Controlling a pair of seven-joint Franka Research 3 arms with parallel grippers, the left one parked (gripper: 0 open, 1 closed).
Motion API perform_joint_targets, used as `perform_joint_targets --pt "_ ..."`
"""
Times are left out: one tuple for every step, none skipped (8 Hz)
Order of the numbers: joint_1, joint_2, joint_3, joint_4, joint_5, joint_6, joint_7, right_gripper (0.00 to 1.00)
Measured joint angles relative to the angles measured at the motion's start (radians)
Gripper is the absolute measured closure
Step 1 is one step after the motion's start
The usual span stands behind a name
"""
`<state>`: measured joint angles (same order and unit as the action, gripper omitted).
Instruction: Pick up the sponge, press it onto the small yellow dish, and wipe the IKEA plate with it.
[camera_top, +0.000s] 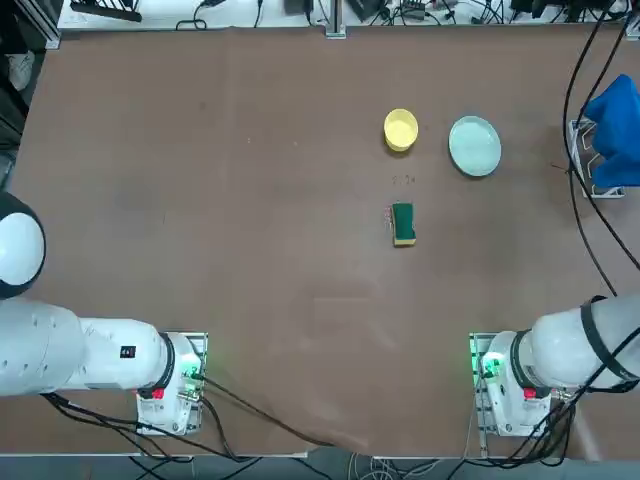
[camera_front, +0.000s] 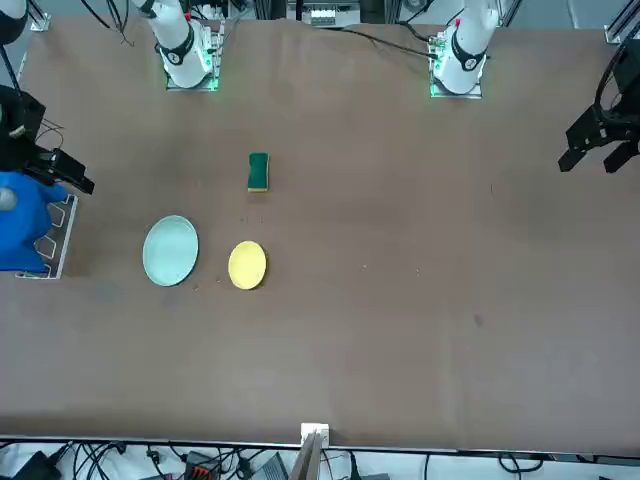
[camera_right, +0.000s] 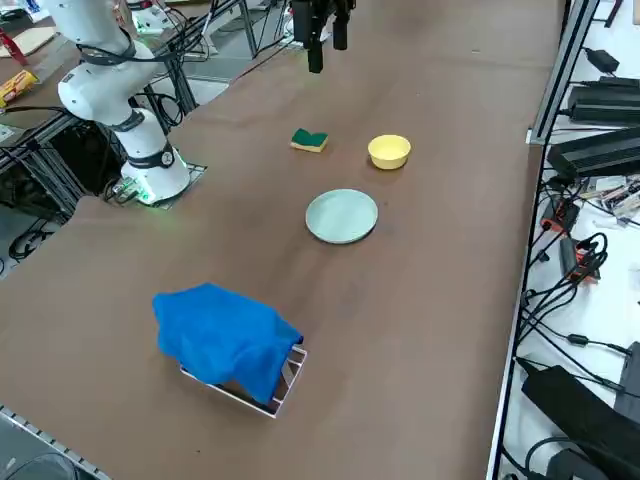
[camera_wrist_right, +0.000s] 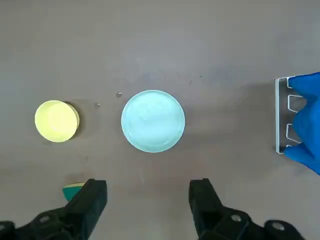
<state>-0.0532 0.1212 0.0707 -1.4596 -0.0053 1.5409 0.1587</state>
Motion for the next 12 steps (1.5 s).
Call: perform_joint_targets --pt "0.000 0.000 0.001 0.000 0.000 -0.001 0.000 0.00" --pt "0.000 0.001 0.002 -0.001 0.000 -0.002 0.000 0.00" --pt "0.000 0.002 0.003 -0.001 0.000 -0.002 0.000 0.00" --pt "0.000 0.002 0.003 -0.003 0.000 -0.003 0.000 0.00" --pt "0.000 0.002 0.004 -0.004 0.000 -0.005 0.000 0.00" --pt "0.000 0.002 0.005 -0.004 0.000 -0.009 0.000 0.00" --pt "0.000 0.002 0.006 -0.004 0.000 -0.011 0.000 0.00" --pt "0.000 0.002 0.006 -0.004 0.000 -0.012 0.000 0.00" --pt "0.000 0.002 0.006 -0.004 0.000 -0.013 0.000 0.00" --pt "0.000 0.002 0.006 -0.004 0.000 -0.013 0.000 0.00" --pt "0.000 0.002 0.006 -0.004 0.000 -0.013 0.000 0.00" --pt "0.000 0.002 0.006 -0.005 0.000 -0.013 0.000 0.00"
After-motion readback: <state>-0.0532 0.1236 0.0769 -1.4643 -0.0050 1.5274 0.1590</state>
